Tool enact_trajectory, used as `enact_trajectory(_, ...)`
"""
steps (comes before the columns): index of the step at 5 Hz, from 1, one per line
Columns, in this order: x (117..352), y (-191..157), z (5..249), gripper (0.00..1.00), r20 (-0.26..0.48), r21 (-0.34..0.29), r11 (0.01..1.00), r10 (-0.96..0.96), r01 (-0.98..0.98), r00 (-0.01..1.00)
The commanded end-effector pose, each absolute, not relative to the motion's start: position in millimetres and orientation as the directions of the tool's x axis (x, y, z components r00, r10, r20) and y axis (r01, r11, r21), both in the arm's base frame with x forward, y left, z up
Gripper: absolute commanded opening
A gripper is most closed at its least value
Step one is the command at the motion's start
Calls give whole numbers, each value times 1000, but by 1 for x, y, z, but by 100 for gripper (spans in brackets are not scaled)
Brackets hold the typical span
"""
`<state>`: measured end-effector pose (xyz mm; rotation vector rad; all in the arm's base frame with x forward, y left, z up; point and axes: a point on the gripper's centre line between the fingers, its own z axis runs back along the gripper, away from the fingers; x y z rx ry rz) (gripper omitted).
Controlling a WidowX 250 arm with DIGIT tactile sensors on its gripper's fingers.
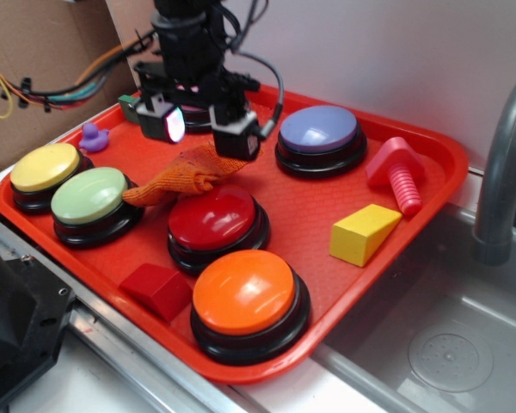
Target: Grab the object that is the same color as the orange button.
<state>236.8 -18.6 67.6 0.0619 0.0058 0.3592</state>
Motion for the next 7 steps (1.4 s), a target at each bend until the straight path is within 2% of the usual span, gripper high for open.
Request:
enact_trajectory(1,237,2,44,100,18,82,922,378,-378,926)
enact_trajectory(2,237,4,39,45,32,95,923,371,-372,928)
enact_trajectory(3,238,6,39,0,34,87,928,362,-363,932)
enact_trajectory(4,239,10,49,0,39,64,945,318,-320,947)
enact_trajectory(5,242,19,75,0,52,33,956,290,-292,955)
enact_trajectory(6,247,30,107,0,63,30,978,204,-206,977)
enact_trajectory(7,247,40,139,0,111,22,988,152,-155,982)
